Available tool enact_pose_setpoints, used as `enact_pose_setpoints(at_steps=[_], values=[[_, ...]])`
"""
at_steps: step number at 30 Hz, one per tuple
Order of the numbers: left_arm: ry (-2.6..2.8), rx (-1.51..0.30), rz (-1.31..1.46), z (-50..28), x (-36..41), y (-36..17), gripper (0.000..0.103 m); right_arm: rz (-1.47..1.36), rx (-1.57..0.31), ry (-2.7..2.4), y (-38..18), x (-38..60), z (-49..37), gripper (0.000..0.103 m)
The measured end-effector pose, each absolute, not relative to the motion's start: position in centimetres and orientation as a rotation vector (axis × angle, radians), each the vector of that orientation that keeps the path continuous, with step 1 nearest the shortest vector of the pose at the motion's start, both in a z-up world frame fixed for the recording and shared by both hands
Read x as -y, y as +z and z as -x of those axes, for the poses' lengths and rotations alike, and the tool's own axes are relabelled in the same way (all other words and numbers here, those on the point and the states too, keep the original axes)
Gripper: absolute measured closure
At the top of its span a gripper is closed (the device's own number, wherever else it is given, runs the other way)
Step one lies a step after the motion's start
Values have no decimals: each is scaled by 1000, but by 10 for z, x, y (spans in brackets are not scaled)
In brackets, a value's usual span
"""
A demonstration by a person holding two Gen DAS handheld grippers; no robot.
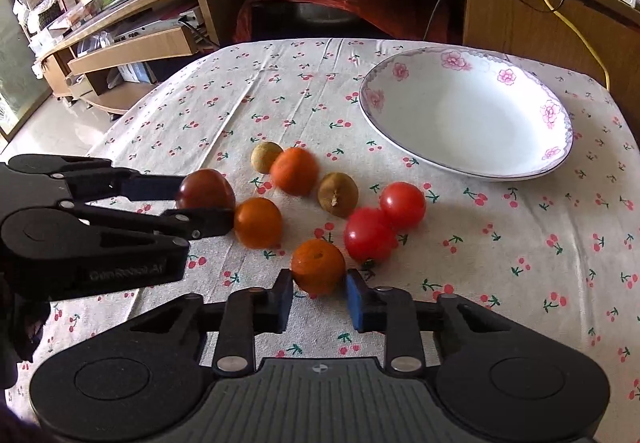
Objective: Organize fruits
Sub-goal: 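Grasp the large dark red tomato with the left gripper while the right gripper grasps a tangerine, then carry the dark tomato with the left gripper into the bowl while the right gripper drops the tangerine there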
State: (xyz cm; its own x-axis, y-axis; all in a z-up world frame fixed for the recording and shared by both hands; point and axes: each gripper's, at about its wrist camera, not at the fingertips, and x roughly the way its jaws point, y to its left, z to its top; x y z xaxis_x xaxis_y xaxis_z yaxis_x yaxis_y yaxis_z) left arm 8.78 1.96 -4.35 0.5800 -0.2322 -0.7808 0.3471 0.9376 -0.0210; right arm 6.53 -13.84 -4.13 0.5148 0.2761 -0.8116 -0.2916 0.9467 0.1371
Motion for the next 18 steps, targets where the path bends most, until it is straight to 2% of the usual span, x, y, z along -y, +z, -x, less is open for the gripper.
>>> enact_pose_setpoints(at_steps=[4,18], values=[[-351,-901,-167,-85,-16,-49,56,20,-966,345,-41,138,-64,81],[-373,-912,-119,-83,-24,-47,57,18,-960,347,-41,138,-63,81]])
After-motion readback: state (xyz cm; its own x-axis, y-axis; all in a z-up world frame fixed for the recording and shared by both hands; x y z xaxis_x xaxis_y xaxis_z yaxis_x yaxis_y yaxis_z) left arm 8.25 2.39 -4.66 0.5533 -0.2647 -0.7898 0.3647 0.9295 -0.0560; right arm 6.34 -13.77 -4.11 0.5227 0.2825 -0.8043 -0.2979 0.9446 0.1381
